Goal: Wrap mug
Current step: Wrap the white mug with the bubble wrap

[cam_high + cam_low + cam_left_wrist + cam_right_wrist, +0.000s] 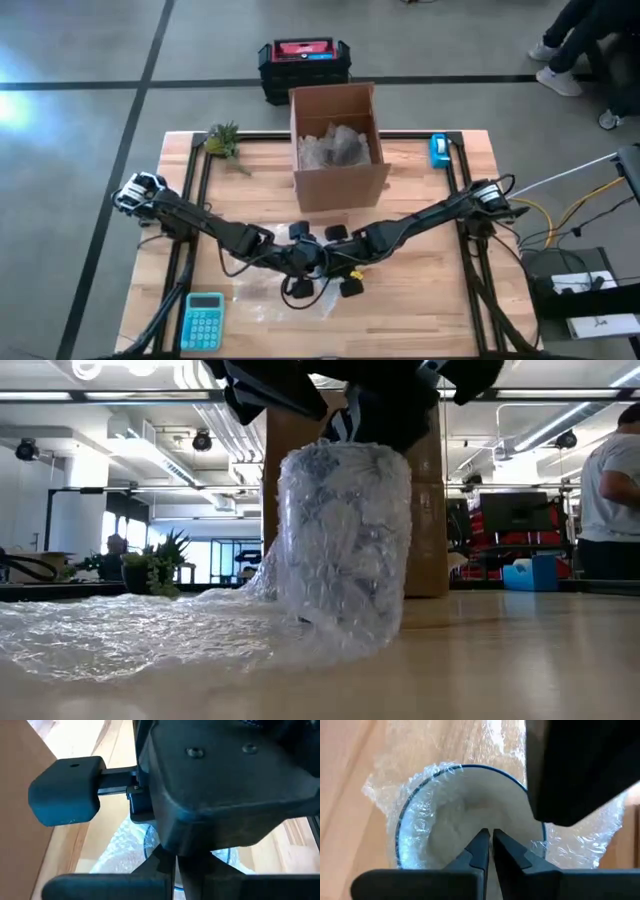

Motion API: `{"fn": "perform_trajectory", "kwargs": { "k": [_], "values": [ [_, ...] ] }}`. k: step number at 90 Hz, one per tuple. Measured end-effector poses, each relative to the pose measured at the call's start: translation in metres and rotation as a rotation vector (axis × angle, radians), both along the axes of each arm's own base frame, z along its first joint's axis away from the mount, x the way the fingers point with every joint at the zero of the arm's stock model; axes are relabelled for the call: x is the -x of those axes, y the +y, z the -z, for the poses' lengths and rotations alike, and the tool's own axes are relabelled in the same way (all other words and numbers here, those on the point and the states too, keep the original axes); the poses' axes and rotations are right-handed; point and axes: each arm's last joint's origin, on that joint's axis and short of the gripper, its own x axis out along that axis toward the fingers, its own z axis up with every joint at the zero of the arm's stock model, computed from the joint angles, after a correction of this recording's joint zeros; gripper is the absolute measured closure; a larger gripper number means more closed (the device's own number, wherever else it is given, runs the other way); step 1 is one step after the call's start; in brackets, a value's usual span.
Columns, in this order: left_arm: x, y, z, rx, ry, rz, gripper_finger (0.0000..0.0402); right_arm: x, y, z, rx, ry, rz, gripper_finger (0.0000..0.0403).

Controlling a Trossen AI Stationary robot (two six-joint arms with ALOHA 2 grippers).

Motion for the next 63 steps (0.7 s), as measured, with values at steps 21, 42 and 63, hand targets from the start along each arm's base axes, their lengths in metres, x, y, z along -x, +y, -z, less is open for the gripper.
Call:
{"fn": "perform_trajectory", "kwargs": {
  "k": [21, 42, 63],
  "values": [
    [0.000, 0.000, 0.002, 0.011, 0.004, -0.009, 0.0402, -0.006, 0.009, -0.013, -0.135, -0.022, -0.048, 0.0325],
    [-0.007, -0.002, 0.020, -0.013, 0.048, -0.006, 0.0402, -0.005, 0.012, -0.003, -0.117, 0.035, -0.062, 0.0258],
    [-0.004, 0.000, 0.006, -0.038, -0.007, -0.037, 0.0402, 0.006, 0.008, -0.055, -0.065, 0.058, -0.079, 0.0223]
  ]
}}
